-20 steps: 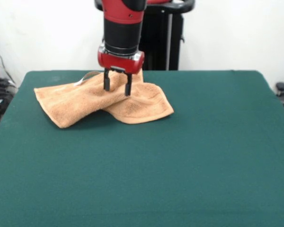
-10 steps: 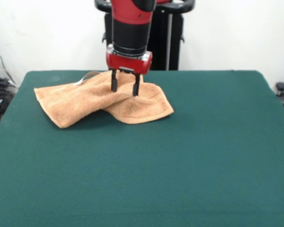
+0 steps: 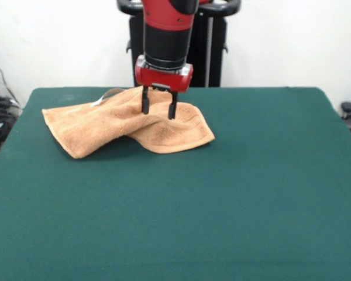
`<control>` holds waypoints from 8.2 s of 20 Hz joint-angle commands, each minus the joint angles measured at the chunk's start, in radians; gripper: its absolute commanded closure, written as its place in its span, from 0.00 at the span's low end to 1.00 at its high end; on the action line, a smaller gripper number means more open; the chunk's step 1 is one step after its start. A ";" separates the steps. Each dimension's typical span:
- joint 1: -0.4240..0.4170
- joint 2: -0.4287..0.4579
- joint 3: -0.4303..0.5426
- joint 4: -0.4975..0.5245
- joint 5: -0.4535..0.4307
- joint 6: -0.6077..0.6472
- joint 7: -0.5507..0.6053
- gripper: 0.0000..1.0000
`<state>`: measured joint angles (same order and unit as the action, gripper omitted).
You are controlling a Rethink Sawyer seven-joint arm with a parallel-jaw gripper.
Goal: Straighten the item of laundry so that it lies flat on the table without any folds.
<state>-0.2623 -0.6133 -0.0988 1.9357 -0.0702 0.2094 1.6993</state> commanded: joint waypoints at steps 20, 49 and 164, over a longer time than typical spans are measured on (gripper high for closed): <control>0.049 0.186 0.123 -0.097 0.023 -0.035 0.146 0.00; 0.041 -0.023 0.130 0.084 0.039 0.065 0.161 0.00; -0.029 0.188 0.115 -0.143 -0.066 0.035 0.066 0.00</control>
<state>-0.2916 -0.4503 -0.0605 1.8035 -0.0908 0.2295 1.6993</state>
